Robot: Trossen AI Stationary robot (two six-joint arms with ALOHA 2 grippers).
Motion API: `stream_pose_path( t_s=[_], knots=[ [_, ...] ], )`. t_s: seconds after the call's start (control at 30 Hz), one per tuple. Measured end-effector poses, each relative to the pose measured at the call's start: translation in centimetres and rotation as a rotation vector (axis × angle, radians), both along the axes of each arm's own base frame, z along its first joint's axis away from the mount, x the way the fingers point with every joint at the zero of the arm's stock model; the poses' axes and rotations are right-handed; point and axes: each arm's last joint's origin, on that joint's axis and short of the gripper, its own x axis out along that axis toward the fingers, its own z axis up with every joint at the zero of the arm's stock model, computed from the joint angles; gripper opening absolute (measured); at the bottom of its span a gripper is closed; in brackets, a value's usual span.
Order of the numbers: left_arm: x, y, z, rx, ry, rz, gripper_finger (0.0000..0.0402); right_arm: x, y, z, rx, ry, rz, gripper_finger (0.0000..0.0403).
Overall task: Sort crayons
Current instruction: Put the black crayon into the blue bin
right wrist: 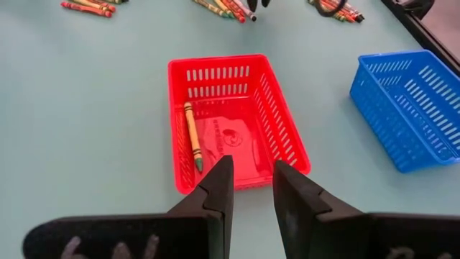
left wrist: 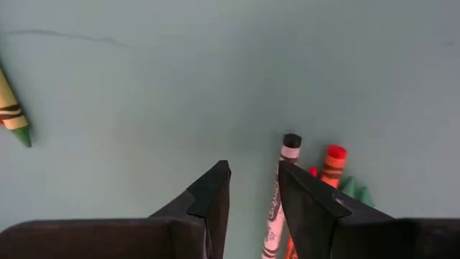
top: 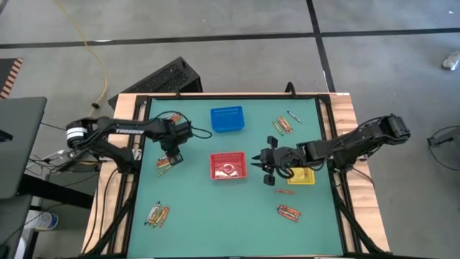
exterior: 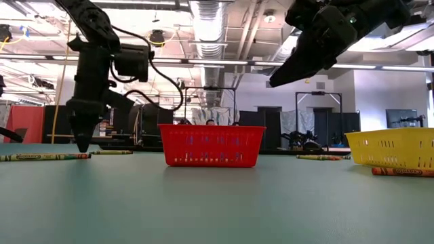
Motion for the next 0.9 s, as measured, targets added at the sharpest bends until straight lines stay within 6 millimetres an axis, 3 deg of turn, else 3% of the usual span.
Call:
stream_pose_path(
  t_s=[0.47, 0.73, 0.9],
  knots=[
    [0.5, 0.0, -0.1, -0.055, -0.062, -0.049, 0.0109, 0.0, -0.5, 0.0, -0.003, 0.005, -0.018, 0.0092],
    [0.0, -0.2, -1.3, -0.047, -0.076, -0.056, 0.0109, 0.0, -0.5, 0.0, -0.003, 0.006, -0.018, 0.0092],
    [-0.1, -0.2, -1.5, -0.022, -0.073, -0.057, 0.0085, 0.0, -0.5, 0.0, -0.003, 0.006, -0.018, 0.0092]
  ],
)
